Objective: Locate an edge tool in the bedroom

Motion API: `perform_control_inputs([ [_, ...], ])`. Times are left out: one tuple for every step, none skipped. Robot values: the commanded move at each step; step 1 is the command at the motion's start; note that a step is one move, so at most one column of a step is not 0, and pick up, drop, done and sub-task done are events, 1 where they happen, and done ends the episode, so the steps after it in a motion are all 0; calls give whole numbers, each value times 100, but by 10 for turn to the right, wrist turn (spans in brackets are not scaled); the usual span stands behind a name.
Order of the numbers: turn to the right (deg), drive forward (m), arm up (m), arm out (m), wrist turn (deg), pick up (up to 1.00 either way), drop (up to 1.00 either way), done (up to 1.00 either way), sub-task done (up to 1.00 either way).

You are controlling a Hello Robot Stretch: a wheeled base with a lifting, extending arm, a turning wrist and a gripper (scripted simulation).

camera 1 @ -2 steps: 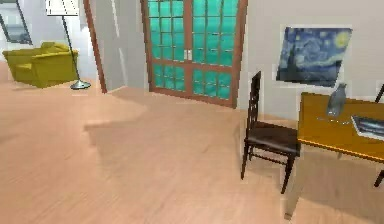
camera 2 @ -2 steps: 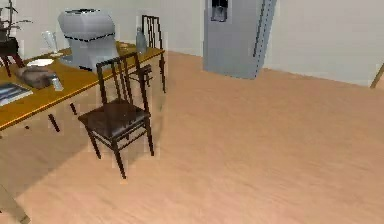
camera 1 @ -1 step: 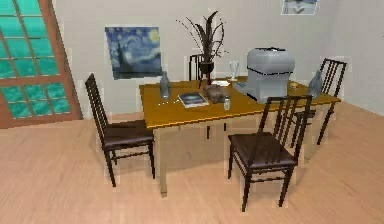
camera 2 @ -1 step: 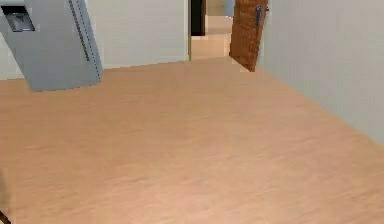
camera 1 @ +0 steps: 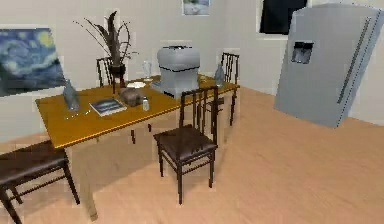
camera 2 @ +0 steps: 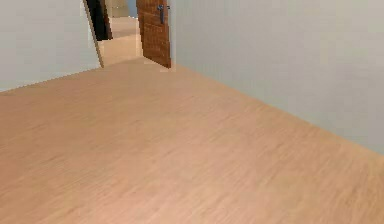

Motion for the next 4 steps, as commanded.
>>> perform_control_inputs([
  [0,30,0,0,0,0,0,0,0],
  [-450,0,0,0,0,0,0,0,0],
  [-450,0,0,0,0,0,0,0,0],
  [-270,0,0,0,0,0,0,0,0],
])
